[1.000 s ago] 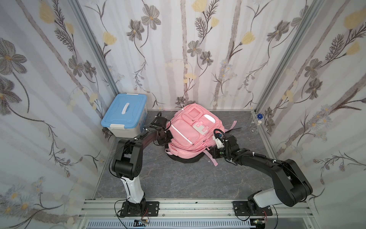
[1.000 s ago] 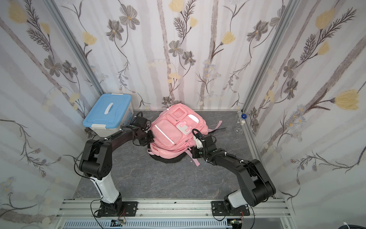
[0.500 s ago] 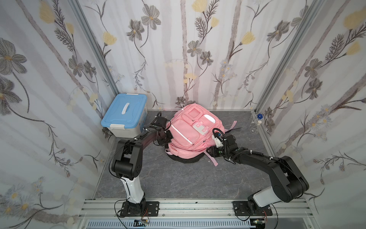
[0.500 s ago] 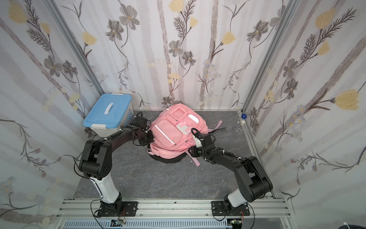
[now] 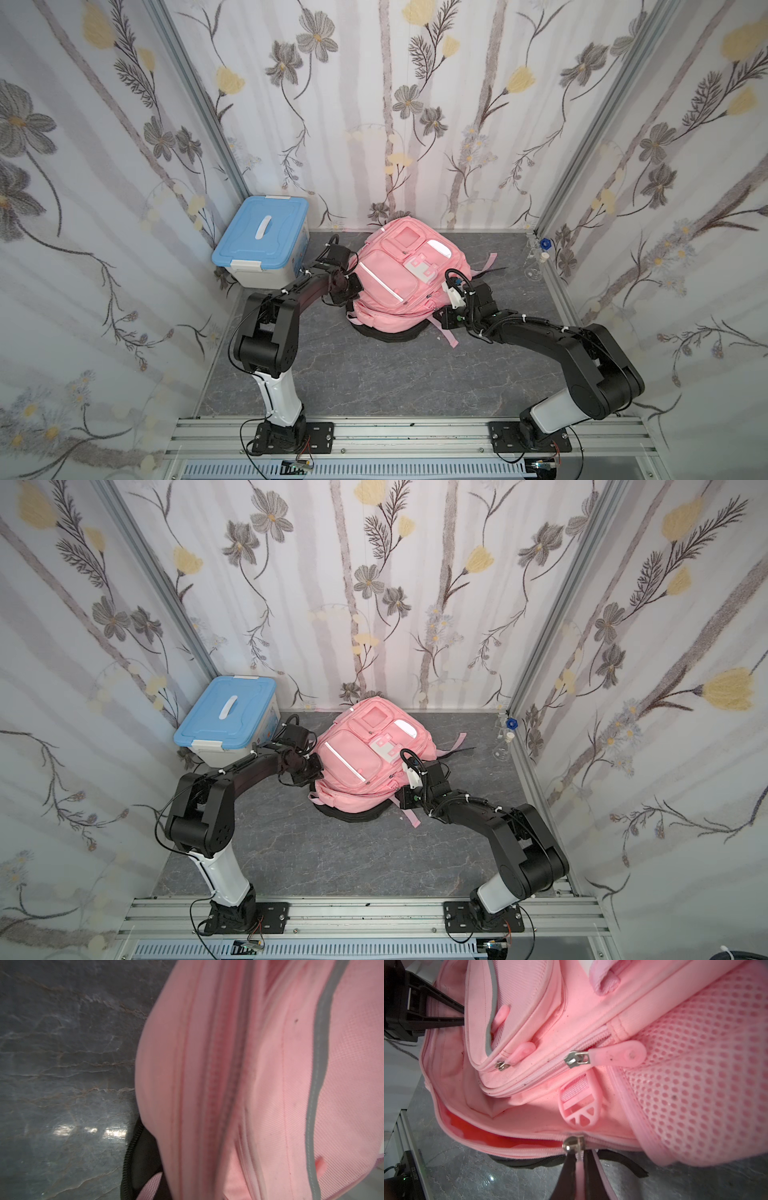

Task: Zip up the backpack
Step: Zip the zipper on the backpack.

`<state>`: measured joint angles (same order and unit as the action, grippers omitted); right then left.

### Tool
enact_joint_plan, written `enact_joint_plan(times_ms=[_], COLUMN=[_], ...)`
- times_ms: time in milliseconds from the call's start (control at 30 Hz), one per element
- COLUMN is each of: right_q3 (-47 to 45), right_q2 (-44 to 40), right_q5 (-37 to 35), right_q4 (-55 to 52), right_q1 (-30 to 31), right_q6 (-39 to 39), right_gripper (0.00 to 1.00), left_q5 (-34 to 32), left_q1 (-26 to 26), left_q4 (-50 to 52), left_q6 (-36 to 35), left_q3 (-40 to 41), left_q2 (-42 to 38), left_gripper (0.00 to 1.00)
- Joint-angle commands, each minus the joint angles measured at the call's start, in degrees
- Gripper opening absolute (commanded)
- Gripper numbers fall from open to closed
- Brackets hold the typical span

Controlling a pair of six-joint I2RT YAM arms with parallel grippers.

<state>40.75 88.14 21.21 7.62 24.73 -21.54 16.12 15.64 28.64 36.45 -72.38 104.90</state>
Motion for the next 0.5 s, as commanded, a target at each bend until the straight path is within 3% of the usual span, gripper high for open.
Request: enact_joint_plan(times_ms=[0, 467], right_q3=[-0.22, 1.95], right_q2=[-1.07, -3.02], right_q5=[-0.2, -1.36], right_q4=[1.11, -8.43], right_q1=[-0.02, 2.14], right_q6=[-0.09, 2.34], right_gripper=[0.04, 0.0], left_q5=[-2.41, -3.05], left_q1=[-0.13, -0.08], left_q4=[2.51, 0.56], left_q6=[-0.06, 1.49], left_q3=[0.31, 1.69], left_q2=[-0.28, -1.29], left_gripper=[0.0, 0.0])
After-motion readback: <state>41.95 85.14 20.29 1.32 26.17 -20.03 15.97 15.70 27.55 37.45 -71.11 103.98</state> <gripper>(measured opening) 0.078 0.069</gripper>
